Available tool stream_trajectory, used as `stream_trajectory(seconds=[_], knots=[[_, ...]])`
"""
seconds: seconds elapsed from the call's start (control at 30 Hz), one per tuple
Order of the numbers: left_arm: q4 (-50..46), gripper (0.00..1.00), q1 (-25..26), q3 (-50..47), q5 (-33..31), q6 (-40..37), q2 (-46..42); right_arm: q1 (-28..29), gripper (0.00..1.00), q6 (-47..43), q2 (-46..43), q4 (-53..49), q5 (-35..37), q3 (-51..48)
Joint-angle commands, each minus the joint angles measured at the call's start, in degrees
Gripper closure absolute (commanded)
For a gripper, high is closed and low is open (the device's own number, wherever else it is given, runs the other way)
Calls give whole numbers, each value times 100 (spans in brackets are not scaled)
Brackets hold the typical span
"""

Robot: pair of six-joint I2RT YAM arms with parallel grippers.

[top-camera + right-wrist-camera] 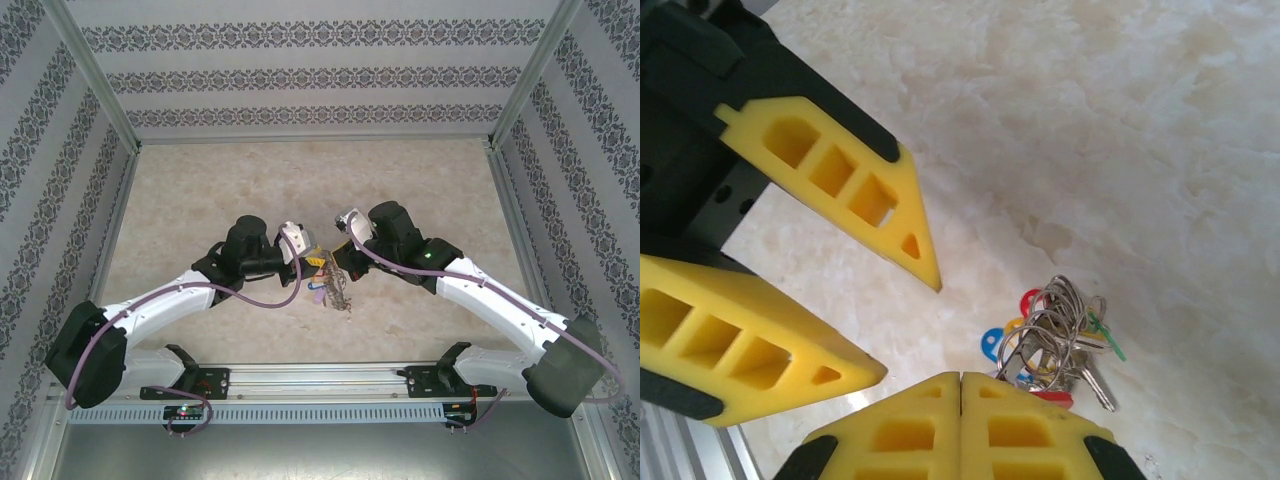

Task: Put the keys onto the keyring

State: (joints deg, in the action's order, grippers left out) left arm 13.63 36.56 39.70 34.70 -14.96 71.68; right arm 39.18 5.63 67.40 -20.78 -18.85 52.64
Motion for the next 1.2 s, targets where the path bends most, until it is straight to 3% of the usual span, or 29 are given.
stream_trajectory(seconds=[0.0, 0.3, 0.43, 0.57, 0.77, 0.9, 1.03, 1.17], knots=[[271, 67, 106, -195, 18, 200, -169, 79, 100, -27, -11, 252, 120, 9], [1250, 63, 225, -720, -331, 886, -584, 84, 100, 150, -191, 437, 318, -252], [979, 58, 220, -800, -834, 968, -1125, 90, 100, 173, -181, 411, 399, -255], [935, 47, 212, -964, -996, 917, -1609, 81, 100, 245, -242, 408, 493, -274], [1035, 30, 203, -1134, -1331, 1631, -1731, 83, 100, 360, -321, 503, 405, -302], [1014, 0, 170, -1228, -2372, 2597, -1746, 83, 100, 393, -339, 496, 284, -302], [1552, 0, 168, -1603, -2702, 2945, -1874, 83, 100, 382, -294, 461, 381, -274], [1476, 0, 168, -1641, -2272, 2762, -1783, 89, 100, 388, -244, 363, 509, -159]])
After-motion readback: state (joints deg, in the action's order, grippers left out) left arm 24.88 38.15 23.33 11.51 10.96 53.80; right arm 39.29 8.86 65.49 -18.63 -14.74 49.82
